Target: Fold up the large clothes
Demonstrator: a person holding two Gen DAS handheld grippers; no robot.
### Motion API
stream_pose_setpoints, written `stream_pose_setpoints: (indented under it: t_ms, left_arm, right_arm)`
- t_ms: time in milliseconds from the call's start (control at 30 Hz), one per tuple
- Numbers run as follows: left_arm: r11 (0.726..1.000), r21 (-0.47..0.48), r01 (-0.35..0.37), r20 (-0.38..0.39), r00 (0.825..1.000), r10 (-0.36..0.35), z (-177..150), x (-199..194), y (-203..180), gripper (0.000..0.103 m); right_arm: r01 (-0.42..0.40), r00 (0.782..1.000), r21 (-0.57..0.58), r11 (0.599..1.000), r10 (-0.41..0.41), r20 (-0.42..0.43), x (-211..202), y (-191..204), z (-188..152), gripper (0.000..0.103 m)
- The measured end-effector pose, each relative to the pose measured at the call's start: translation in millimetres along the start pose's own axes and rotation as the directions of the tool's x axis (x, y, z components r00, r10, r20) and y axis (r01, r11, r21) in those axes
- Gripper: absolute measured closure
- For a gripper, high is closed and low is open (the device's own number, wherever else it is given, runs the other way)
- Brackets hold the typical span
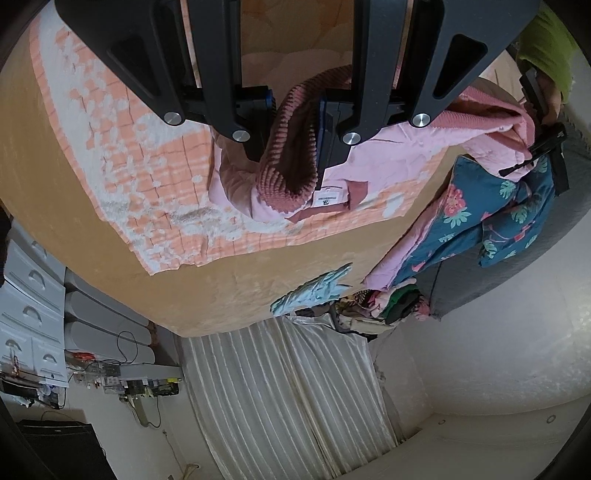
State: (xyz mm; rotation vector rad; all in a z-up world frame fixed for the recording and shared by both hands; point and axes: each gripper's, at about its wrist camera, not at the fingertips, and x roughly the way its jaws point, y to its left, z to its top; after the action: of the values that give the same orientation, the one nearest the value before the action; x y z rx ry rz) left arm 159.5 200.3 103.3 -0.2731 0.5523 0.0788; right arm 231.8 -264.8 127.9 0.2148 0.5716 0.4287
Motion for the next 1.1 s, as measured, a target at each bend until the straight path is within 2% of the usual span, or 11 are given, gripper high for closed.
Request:
stream_pose_setpoints:
  t_ms: [567,1100]
  left_arm:
    - [0.997,0.023,-0.072,0.009,0.997,0.071,15,51,5,0.095]
    - [0.991,0.037,-0.132,0.020,0.991,0.131,-3,84,6,0.095]
  right_arm:
    - [0.031,0.999,0.043,0.999,-0.030,-0.029,63,-24,28,0.088]
    - [0.068,0.995,0.079,0.995,-0.062,-0.083,116,-49,20,0.088]
